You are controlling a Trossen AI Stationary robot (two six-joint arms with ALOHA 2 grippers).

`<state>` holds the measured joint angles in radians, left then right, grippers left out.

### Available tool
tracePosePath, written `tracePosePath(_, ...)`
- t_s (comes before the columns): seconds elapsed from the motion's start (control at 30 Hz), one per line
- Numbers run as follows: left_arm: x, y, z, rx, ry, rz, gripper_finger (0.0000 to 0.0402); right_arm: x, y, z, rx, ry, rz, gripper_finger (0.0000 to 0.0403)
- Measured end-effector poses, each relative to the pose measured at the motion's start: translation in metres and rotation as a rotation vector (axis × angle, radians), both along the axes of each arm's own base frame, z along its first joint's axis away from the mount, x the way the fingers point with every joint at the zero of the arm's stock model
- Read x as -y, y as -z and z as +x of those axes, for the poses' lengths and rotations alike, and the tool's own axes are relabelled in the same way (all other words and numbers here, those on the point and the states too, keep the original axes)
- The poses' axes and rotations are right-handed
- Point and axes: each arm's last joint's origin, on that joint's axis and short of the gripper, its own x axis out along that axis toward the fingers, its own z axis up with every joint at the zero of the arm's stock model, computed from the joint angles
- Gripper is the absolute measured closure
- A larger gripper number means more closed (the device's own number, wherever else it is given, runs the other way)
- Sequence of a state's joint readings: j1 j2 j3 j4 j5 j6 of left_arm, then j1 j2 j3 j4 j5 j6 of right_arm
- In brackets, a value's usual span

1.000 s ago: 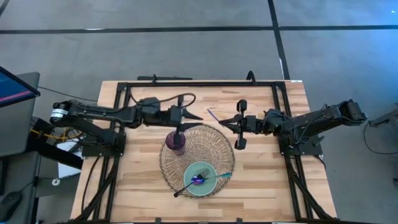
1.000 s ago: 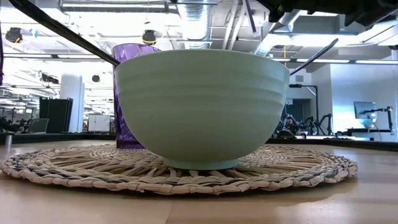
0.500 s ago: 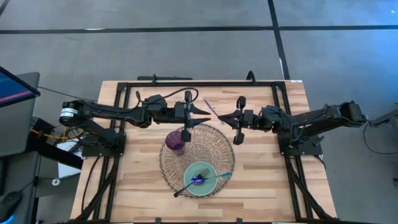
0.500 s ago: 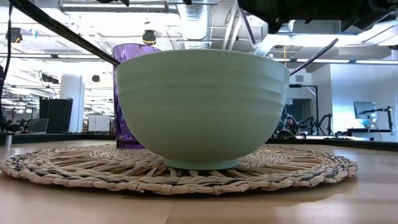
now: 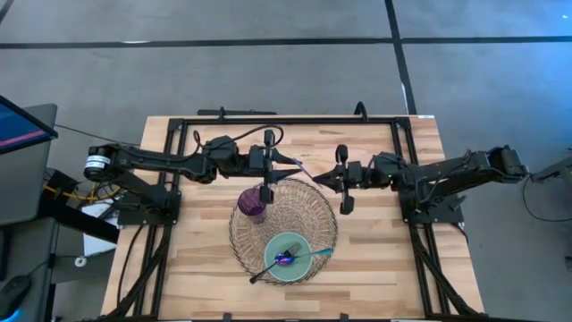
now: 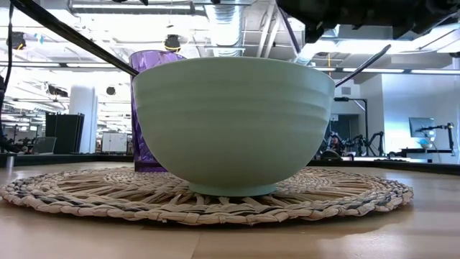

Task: Pick & Place Utensil
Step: Put the straw into the violet cup

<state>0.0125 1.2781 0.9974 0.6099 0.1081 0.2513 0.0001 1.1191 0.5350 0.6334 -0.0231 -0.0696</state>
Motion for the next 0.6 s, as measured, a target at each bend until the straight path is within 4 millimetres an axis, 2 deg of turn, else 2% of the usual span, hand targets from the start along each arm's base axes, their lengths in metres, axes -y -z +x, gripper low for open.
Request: tracePosePath(0.6, 0.0, 0.009, 0.0025, -0.101, 0.011, -0.031, 0.0325, -0.0012, 0.0022, 0.0, -0.024, 0.002, 0.019, 0.0403)
